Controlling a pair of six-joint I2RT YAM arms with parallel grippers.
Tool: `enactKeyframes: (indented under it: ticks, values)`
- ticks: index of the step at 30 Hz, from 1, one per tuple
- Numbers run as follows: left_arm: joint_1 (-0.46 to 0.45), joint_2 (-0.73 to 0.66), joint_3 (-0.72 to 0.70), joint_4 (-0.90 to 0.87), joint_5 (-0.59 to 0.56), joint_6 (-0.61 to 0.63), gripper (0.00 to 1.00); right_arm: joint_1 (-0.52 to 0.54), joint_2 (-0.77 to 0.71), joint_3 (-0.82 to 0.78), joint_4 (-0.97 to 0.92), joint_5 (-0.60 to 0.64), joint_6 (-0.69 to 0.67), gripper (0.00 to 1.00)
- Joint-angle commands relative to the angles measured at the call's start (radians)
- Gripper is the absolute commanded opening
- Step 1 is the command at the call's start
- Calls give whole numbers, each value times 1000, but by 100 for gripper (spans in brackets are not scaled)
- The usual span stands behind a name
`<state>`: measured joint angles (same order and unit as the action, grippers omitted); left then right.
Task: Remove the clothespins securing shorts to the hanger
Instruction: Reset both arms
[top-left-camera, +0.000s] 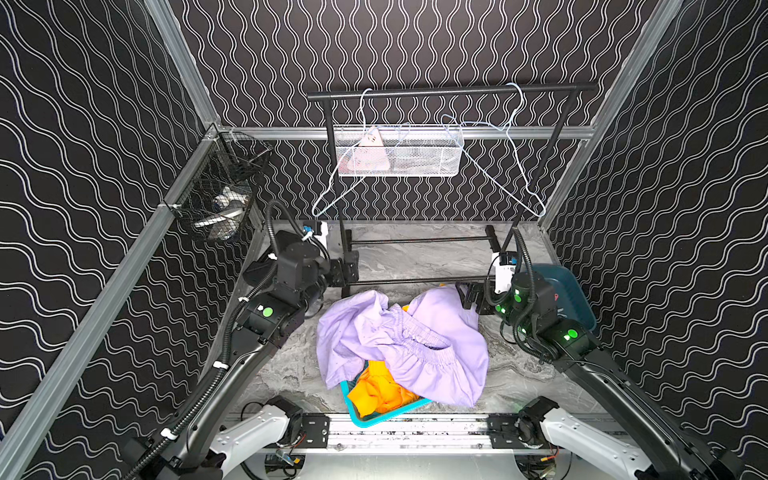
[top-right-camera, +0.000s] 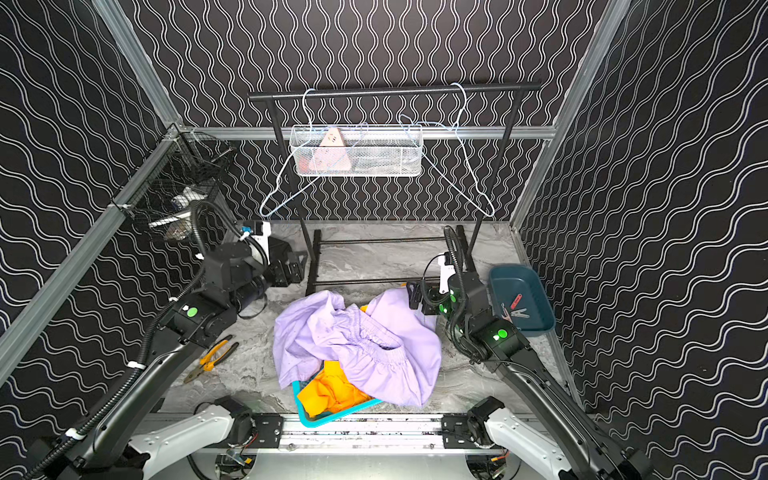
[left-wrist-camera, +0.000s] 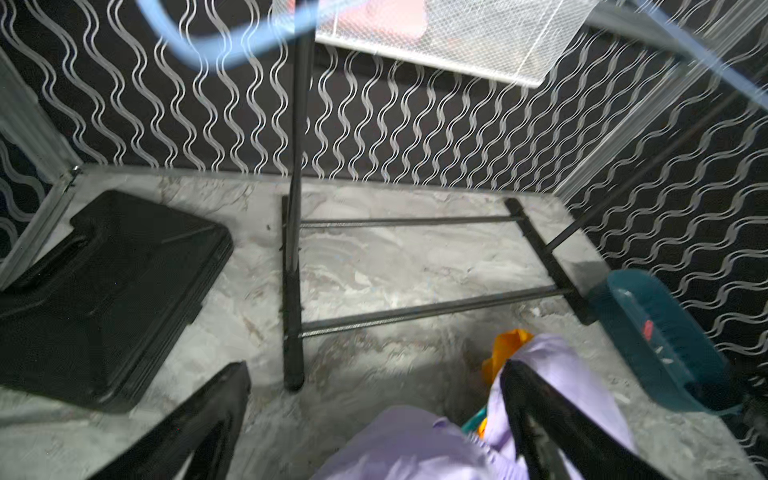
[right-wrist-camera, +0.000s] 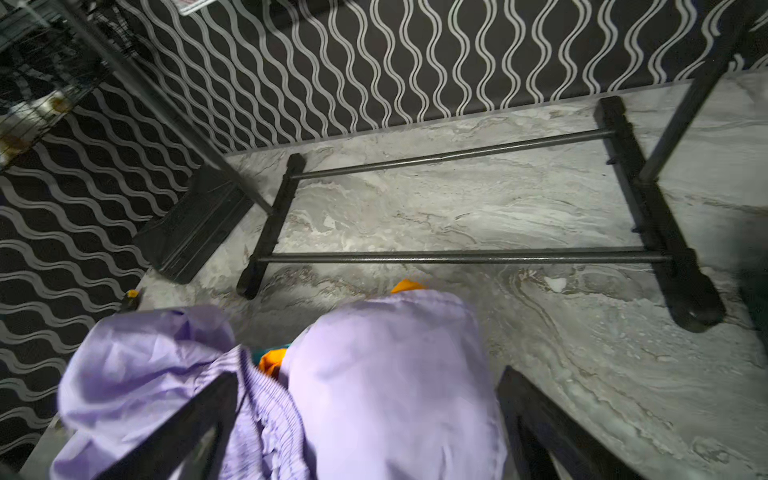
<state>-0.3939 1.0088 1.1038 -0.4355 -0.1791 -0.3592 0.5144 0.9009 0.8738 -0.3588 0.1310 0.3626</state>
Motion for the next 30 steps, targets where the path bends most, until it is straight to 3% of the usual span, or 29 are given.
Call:
enactKeyframes:
  ticks: [1,5,7,9,14,16,21,26,30]
  values:
    - [6,-10,-82,46,-91,20,99,-45,39,-1,83,152,44,100]
    - [43,44,-149,96,-162,68,99,-144,133,-29,151,367,61,100]
    - [98,72,-204,161,-141,97,99,-190,178,-59,201,480,65,100]
    - [154,93,-277,279,-124,139,99,-239,217,-110,285,555,21,100]
    - [194,251,-466,615,-267,281,99,-313,323,-238,482,768,-69,100]
    - [230,320,-507,710,-250,258,99,-353,355,-264,497,706,-34,100]
    - [276,405,-650,1048,-188,275,99,-357,464,-430,872,632,-174,100]
    - [276,454,-755,1325,-170,341,98,-347,559,-581,1362,510,-292,100]
    - [288,506,-831,1528,-187,331,98,-349,657,-583,1493,434,-348,100]
